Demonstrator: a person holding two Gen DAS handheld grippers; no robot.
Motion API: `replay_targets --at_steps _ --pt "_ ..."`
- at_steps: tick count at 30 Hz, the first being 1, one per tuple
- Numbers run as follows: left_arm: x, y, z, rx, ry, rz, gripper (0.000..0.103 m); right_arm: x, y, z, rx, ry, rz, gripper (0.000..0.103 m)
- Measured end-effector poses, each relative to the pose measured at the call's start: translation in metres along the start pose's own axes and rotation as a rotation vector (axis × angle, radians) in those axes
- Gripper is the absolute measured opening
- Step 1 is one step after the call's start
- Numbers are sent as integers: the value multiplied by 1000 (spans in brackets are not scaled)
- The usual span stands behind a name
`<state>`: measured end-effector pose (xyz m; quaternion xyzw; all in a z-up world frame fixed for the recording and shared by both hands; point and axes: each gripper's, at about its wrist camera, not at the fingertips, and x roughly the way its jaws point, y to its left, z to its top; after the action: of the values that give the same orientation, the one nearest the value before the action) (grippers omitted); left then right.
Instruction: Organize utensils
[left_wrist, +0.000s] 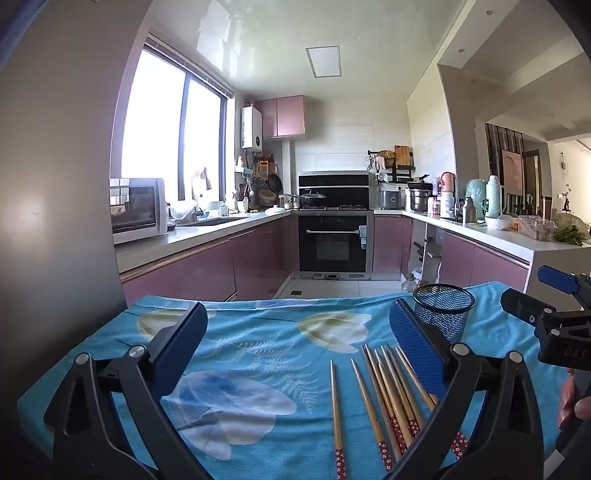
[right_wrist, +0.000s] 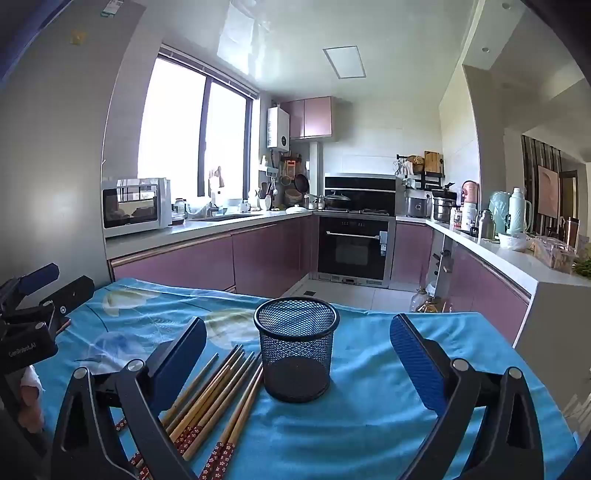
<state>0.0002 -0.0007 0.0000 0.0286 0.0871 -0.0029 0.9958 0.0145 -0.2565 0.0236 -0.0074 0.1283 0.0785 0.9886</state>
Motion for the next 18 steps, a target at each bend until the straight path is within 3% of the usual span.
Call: replay_targets --at_steps 18 --pt "0 -1 5 -17 -9 4 97 -1 1 1 7 -15 0 96"
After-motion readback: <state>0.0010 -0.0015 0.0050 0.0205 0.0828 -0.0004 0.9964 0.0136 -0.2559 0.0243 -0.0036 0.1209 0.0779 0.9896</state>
